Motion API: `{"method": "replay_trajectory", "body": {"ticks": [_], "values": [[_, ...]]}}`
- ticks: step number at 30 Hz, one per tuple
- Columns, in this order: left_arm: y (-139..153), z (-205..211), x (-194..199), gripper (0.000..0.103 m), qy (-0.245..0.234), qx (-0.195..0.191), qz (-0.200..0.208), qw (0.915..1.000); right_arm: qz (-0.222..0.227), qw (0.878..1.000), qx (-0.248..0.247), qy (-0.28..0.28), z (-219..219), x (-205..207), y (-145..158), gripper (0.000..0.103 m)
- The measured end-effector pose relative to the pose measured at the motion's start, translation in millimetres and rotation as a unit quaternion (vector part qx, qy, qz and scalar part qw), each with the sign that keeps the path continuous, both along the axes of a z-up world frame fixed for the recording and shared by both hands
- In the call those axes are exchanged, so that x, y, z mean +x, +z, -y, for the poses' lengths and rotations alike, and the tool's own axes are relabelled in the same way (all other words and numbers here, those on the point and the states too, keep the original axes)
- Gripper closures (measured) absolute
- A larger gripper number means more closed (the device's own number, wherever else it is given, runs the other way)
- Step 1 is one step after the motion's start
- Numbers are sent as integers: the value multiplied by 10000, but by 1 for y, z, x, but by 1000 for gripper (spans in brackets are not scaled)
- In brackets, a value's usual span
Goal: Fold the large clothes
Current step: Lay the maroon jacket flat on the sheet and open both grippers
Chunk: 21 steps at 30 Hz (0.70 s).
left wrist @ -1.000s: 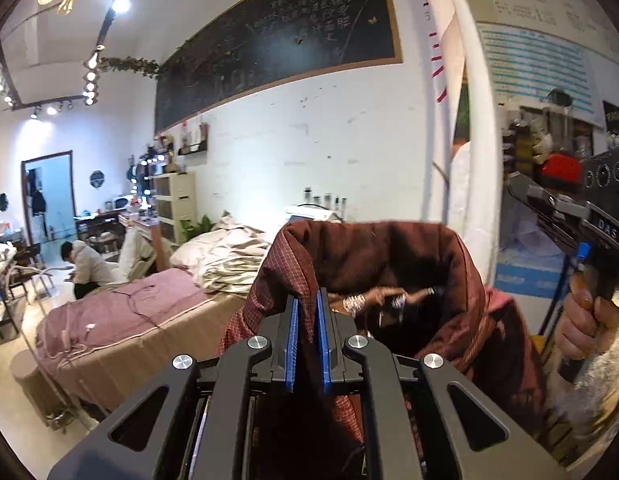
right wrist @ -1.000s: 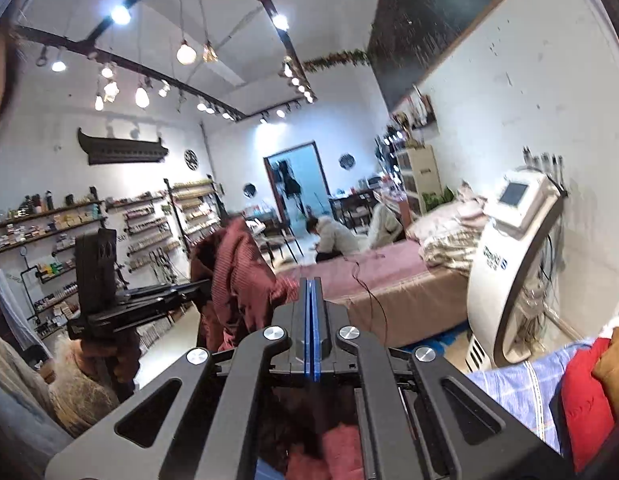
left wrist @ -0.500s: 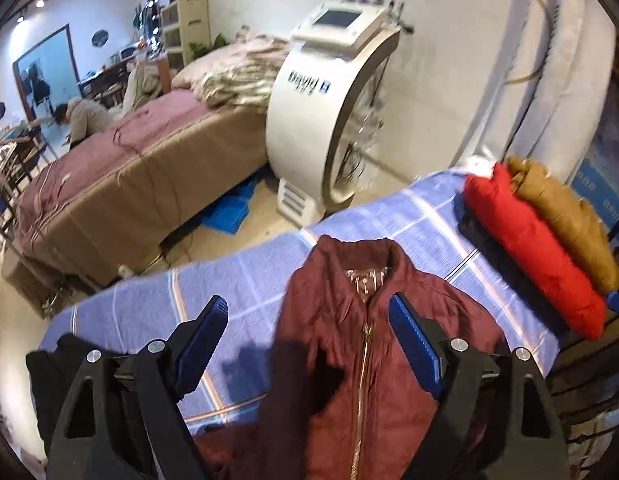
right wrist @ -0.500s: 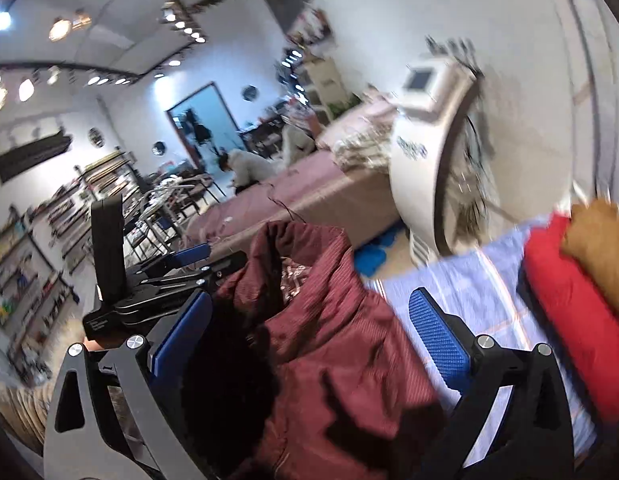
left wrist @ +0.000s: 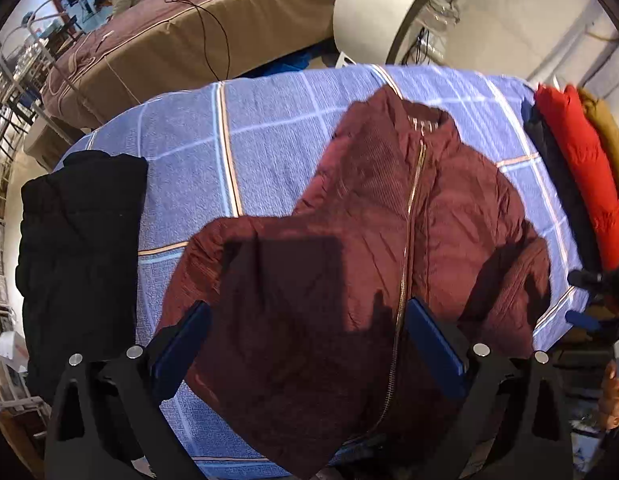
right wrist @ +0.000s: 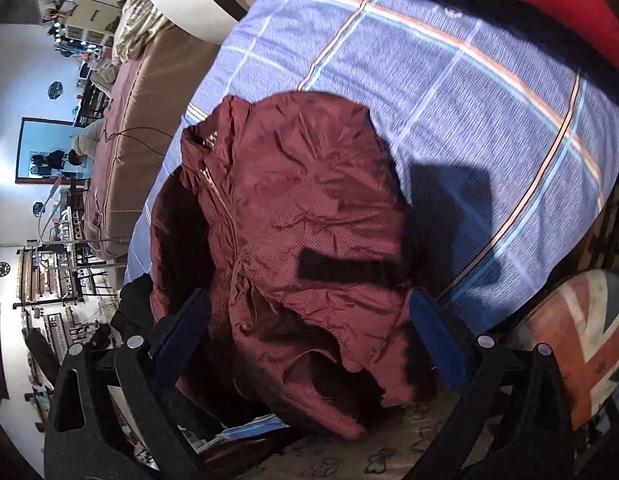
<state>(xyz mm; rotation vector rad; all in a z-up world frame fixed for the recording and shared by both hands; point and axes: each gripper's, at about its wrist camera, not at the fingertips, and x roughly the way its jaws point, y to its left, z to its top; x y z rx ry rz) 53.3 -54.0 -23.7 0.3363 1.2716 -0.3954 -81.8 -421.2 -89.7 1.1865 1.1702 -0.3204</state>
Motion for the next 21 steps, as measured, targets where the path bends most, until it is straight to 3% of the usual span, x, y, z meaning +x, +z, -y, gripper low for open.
{"method": "replay_trajectory", "body": {"ticks": [3,6,9,12,13,14,15,16,17,19,21], "values": [[-35,26,-25,8,-283,1046,679,9918,-488,9986,-34,187,-24,34,-14,5],[-43,26,-32,8,-347,1206,786,9890,-943,9950,36,320,-51,56,-29,5],[-55,21,-31,8,-476,1433,980,9837,-913,9929,292,702,-82,69,-40,5],[-72,11,-24,37,-552,1565,806,9828,-1294,9795,-168,1537,-109,82,-64,5],[-74,8,-21,47,-542,1511,752,9842,-1405,9749,-292,1701,-114,82,-70,10],[-73,4,-17,54,-540,1437,704,9856,-1408,9722,-421,1821,-116,82,-75,27],[-71,1,-13,69,-516,1423,677,9862,-1428,9693,-555,1922,-116,81,-78,38],[-65,-3,-7,79,-434,1390,697,9869,-1387,9706,-588,1878,-111,78,-77,60],[-58,-7,-2,83,-344,1340,735,9877,-1224,9776,-477,1646,-99,72,-73,74],[-38,-21,17,89,-37,1158,847,9896,-945,9887,-291,1122,-71,60,-60,84],[-15,-40,43,90,349,943,960,9903,-479,9937,-786,646,-33,50,-22,89]]}}
